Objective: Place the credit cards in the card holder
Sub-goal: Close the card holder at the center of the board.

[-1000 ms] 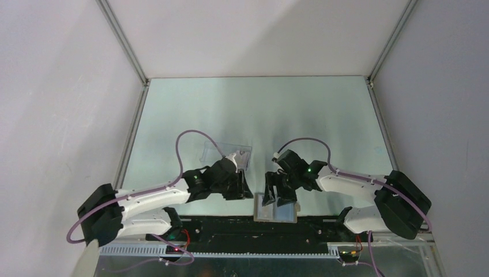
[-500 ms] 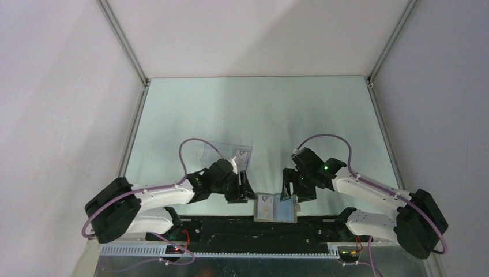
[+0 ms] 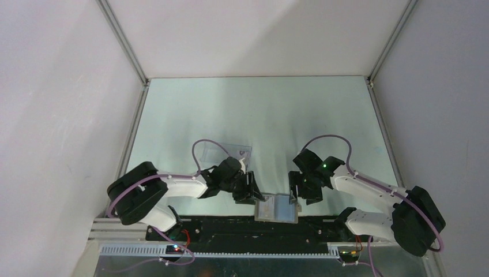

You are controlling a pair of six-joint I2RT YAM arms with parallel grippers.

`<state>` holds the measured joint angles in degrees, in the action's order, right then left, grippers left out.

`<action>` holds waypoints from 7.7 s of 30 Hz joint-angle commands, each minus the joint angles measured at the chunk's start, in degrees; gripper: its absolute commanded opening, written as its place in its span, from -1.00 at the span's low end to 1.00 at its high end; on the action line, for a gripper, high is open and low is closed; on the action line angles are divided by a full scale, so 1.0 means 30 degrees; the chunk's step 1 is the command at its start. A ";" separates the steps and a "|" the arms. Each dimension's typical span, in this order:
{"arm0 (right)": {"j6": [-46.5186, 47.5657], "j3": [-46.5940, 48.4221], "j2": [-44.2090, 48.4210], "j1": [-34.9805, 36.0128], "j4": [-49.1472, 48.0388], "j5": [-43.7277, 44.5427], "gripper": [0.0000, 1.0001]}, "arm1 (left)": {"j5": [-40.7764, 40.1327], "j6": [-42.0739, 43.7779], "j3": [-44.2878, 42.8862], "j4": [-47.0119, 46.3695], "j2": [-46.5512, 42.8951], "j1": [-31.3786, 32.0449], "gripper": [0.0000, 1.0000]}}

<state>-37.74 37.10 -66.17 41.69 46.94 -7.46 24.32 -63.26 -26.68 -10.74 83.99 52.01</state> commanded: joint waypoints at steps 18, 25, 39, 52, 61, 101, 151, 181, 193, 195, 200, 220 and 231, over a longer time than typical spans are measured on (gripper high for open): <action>0.0447 -0.0797 0.0294 -0.2800 -0.1883 -0.2944 0.28 | 0.2522 -0.0884 -0.2321 -0.4003 0.0146 0.2043 0.07; 0.0173 -0.0795 0.2376 -0.5481 -0.1328 -0.3406 0.29 | 0.2613 -0.1479 -0.4587 -0.4738 0.2666 0.3317 0.13; 0.1092 -0.0733 0.3694 -0.8567 -0.0499 -0.4726 0.28 | 0.2010 -0.2495 -0.6872 -0.5545 0.5317 0.3933 0.15; 0.0680 0.0424 0.5116 -0.9935 0.0350 -0.4159 0.29 | 0.2724 -0.1487 -0.9604 -0.5704 0.7442 0.3948 0.14; 0.1756 0.1464 0.3886 -1.2768 0.0182 -0.4543 0.30 | 0.2052 -0.1000 -1.1413 -0.5707 0.9485 0.3963 0.14; 0.2722 0.1583 0.1747 -1.1855 0.2945 -0.3689 0.16 | 0.1024 -0.2445 -0.7938 -0.4881 0.7127 0.3852 0.31; -0.0823 0.4002 -0.5706 -0.1992 -0.6950 -0.8084 -0.03 | -0.3385 0.2519 -0.2933 0.4706 -0.4354 0.0038 0.10; 0.0791 0.2633 -0.4456 -0.3570 -0.3619 -0.7007 0.09 | -0.2402 0.1594 -0.4422 0.1662 0.2560 0.1724 -0.92; 0.1817 0.2205 -0.3667 -0.4865 -0.2483 -0.6663 0.09 | -0.3005 0.1748 -0.5436 0.3662 0.4341 0.2187 -0.95; 0.1965 0.1931 -0.3570 -0.5023 -0.2427 -0.6551 0.09 | -0.3223 0.1778 -0.5724 0.4536 0.4461 0.2225 -0.95; 0.2228 0.1398 -0.3584 -0.5030 -0.2279 -0.5830 0.09 | -0.3622 0.1709 -0.6066 0.5647 0.4598 0.2249 -0.94; 0.1946 0.1334 -0.5459 -0.3962 -0.2232 -0.1881 -0.01 | -0.3921 0.2045 -0.7113 0.7822 0.5589 0.2577 -0.90; 0.2407 0.1342 -0.3012 -0.5090 -0.2240 -0.3652 0.01 | -0.4265 0.2352 -0.7593 0.8761 0.5411 0.2586 -0.82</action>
<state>-31.42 41.06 -78.08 28.14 40.36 -15.66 15.20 -58.41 -49.65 8.60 98.17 58.65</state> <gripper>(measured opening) 0.498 0.071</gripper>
